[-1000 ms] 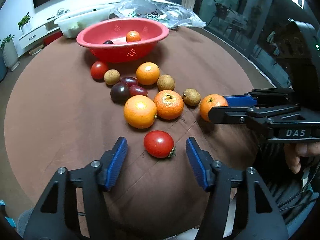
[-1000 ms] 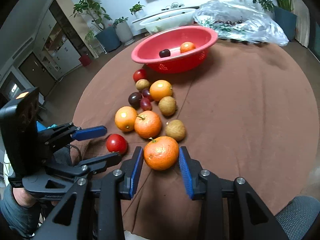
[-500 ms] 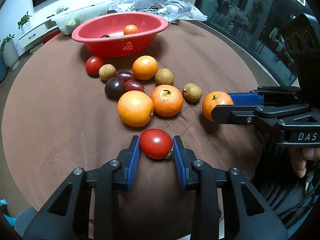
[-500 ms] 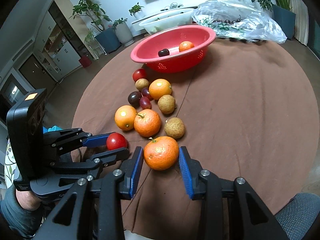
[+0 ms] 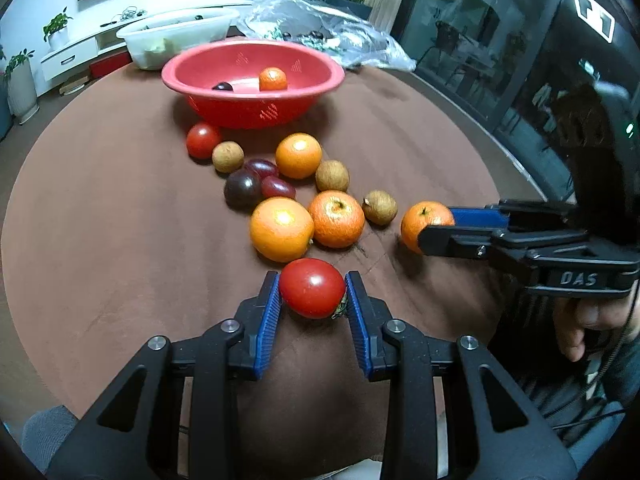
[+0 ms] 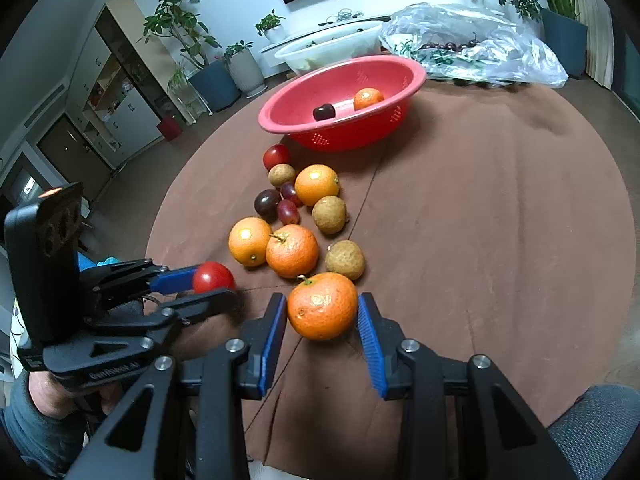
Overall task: Organize fruits
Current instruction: 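Carry the tomato and tangerine into the red bowl and open both tools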
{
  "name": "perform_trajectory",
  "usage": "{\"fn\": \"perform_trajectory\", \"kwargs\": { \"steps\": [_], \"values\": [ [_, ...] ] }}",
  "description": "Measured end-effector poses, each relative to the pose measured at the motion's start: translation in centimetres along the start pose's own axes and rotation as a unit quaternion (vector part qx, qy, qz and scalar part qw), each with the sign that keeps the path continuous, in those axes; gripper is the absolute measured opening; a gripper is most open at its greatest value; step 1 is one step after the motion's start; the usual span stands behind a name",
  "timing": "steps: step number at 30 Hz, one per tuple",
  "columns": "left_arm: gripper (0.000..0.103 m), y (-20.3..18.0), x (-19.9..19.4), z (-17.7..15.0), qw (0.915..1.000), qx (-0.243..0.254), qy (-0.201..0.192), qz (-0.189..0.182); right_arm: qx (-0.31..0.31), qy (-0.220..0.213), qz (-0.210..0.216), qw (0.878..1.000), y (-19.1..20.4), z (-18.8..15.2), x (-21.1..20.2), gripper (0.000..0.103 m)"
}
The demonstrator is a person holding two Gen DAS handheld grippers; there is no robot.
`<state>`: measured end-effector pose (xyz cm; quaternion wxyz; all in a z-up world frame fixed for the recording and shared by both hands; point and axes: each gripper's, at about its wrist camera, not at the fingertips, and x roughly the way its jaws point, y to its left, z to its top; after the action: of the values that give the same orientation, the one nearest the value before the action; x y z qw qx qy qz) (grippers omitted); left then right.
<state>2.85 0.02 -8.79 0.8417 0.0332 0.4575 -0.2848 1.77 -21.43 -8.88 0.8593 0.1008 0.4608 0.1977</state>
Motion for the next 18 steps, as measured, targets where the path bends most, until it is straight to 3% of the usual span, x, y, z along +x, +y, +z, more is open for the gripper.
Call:
{"fn": "perform_trajectory", "kwargs": {
  "steps": [9,18],
  "values": [
    [0.03,3.4,-2.6,3.5,0.9988,-0.024,-0.041,0.006,0.024,-0.022,-0.027,0.999,-2.8,2.3,-1.7,0.039],
    [0.03,4.4,-2.9,12.3,0.9969,0.017,-0.073,0.023,0.005,-0.093,-0.047,0.995,-3.9,10.2,-5.6,0.039]
  ]
}}
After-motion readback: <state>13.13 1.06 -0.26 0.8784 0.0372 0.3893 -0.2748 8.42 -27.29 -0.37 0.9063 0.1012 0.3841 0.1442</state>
